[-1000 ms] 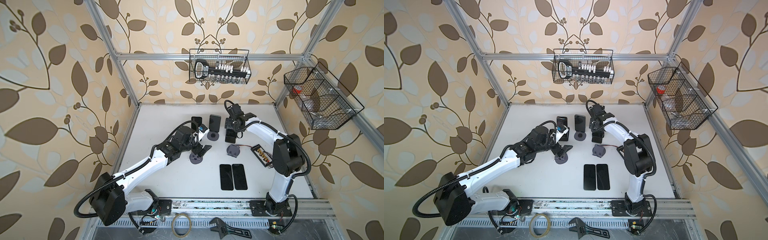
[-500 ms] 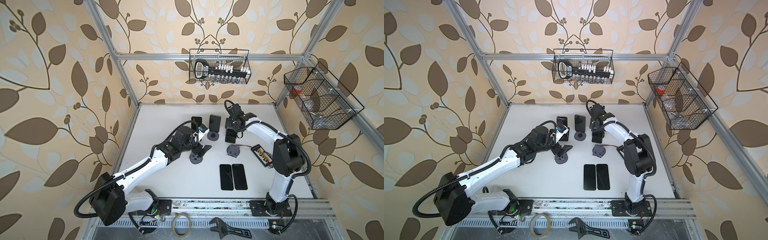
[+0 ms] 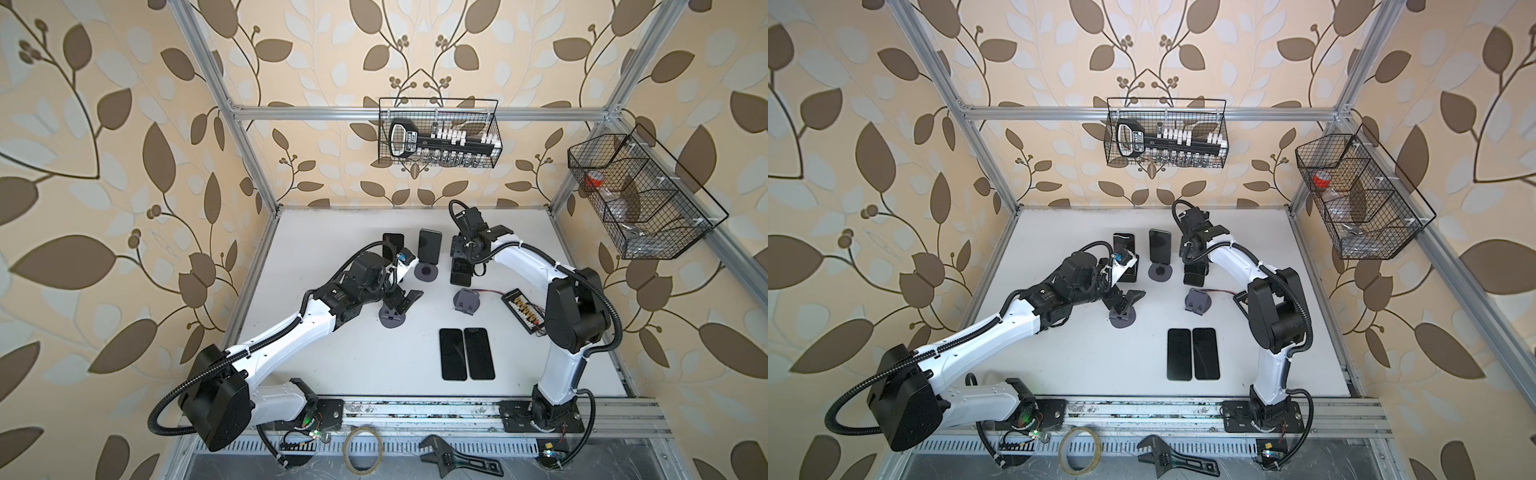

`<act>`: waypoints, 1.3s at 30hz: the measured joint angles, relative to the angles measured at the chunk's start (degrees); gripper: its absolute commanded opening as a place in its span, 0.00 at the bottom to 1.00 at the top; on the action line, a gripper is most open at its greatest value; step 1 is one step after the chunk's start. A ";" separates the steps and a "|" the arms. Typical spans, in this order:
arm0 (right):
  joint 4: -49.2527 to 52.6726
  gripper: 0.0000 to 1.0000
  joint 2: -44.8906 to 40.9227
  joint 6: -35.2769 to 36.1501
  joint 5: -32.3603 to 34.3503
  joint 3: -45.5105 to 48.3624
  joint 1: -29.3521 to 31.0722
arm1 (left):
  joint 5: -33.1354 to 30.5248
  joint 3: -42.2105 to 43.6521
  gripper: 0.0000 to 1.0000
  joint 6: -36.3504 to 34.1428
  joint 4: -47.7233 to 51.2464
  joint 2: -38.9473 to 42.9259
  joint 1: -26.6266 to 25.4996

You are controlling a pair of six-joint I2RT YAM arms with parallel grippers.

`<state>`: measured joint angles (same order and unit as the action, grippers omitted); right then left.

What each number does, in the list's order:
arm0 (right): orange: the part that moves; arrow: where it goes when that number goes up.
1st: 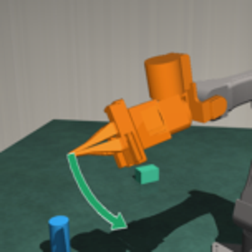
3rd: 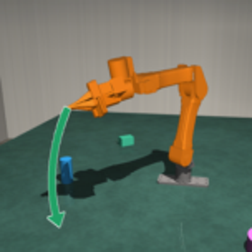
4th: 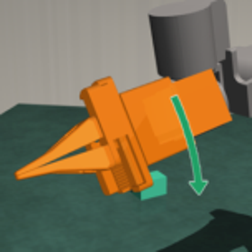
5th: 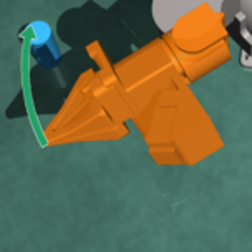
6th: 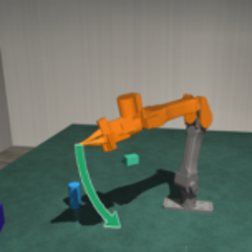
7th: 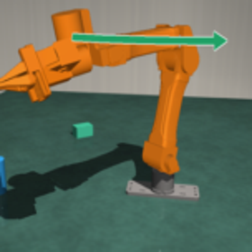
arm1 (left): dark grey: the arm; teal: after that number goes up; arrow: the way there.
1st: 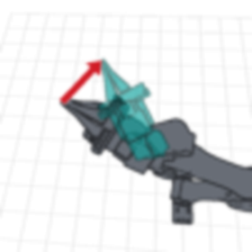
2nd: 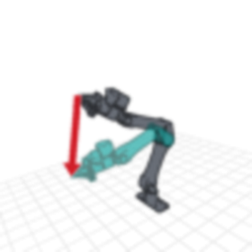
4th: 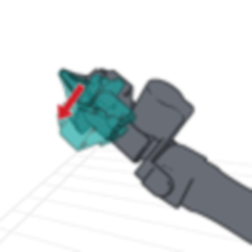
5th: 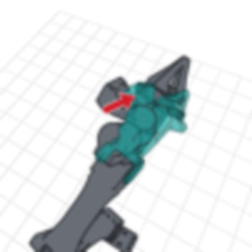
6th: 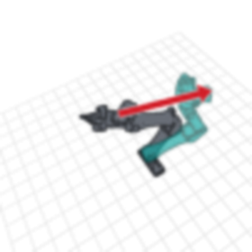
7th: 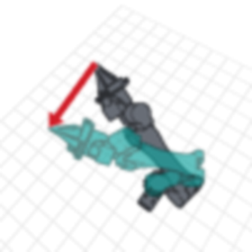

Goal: Remove the phone from the phone stand
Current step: 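Close the right gripper on the top edge of the purple-edged phone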

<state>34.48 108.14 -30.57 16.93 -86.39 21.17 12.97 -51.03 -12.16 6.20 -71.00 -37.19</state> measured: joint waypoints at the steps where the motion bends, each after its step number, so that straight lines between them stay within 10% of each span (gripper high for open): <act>1: 0.00 0.71 0.00 0.00 0.00 0.00 -0.02 | -0.02 0.00 0.99 -0.02 0.00 0.00 0.00; 39: 2.32 0.70 -0.46 -0.02 -1.33 -1.70 -0.09 | -0.02 0.00 0.99 -0.35 0.02 0.13 0.00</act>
<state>36.80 107.68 -30.59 15.59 -88.09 21.08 12.95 -51.03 -12.51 6.22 -70.87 -37.19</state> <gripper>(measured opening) 0.725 0.989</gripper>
